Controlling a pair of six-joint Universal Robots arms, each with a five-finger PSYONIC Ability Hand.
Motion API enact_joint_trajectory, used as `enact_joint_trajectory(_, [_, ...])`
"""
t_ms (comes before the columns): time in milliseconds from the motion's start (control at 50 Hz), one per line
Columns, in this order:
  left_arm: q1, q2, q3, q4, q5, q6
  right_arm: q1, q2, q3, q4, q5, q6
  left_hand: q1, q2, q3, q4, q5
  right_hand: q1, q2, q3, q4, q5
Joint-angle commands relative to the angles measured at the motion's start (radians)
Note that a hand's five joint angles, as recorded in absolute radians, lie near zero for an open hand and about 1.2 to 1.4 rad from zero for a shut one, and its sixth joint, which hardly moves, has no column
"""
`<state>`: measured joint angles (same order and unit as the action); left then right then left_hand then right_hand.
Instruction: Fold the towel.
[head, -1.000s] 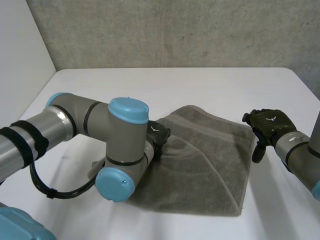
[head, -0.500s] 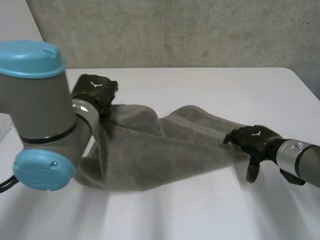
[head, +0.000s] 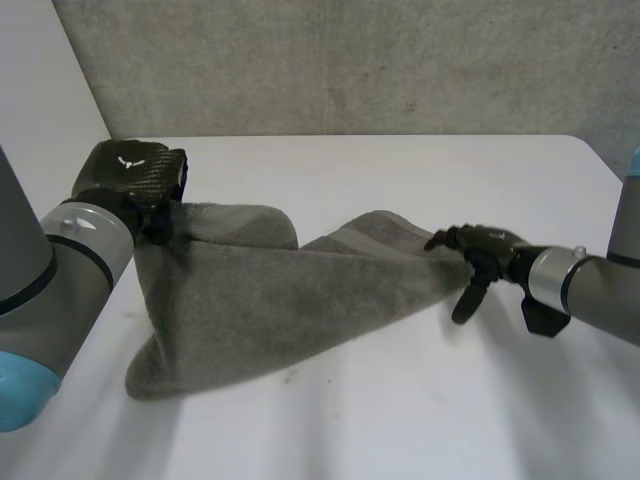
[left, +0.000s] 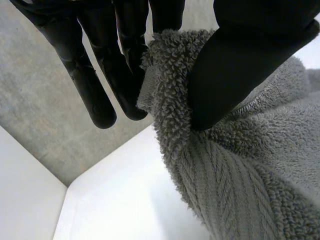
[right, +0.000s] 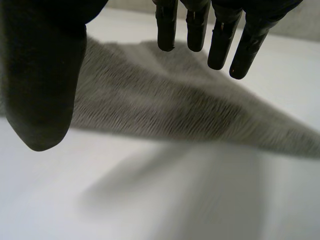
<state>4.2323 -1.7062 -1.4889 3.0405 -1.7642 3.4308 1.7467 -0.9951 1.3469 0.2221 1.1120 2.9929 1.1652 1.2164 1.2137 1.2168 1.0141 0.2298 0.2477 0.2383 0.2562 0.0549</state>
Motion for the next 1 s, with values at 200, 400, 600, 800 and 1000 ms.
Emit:
enact_joint_trajectory(200, [0.001, 0.115, -0.005, 0.095, 0.022, -0.091, 0.077, 0.226, -0.369, 0.072, 0.035, 0.026, 0.231, 0.18, 0.183, 0.179, 0.208, -0.055, -0.073, -0.064, -0.082, -0.055])
enact_joint_trajectory(400, [0.004, 0.161, -0.004, 0.156, 0.022, -0.159, 0.117, 0.389, -0.578, 0.259, 0.019, 0.014, 0.231, 0.18, 0.183, 0.179, 0.208, 0.042, 0.024, 0.033, 0.015, 0.042])
enact_joint_trajectory(600, [0.057, 0.146, -0.004, 0.193, 0.022, -0.16, 0.1, 0.222, -0.578, 0.197, 0.045, 0.027, 0.231, 0.18, 0.183, 0.179, 0.208, 1.166, 1.149, 1.158, 1.14, 1.167])
enact_joint_trajectory(800, [0.121, 0.114, 0.01, 0.333, 0.025, -0.254, 0.051, -0.308, -0.295, -0.121, 0.18, -0.049, 0.231, 0.18, 0.183, 0.179, 0.208, 1.166, 1.149, 1.158, 1.14, 1.167])
enact_joint_trajectory(1000, [0.133, 0.031, -0.008, 0.382, 0.042, -0.358, 0.071, -0.358, -0.322, 0.129, 0.189, -0.189, 0.231, 0.18, 0.183, 0.179, 0.208, 1.166, 1.149, 1.158, 1.14, 1.167])
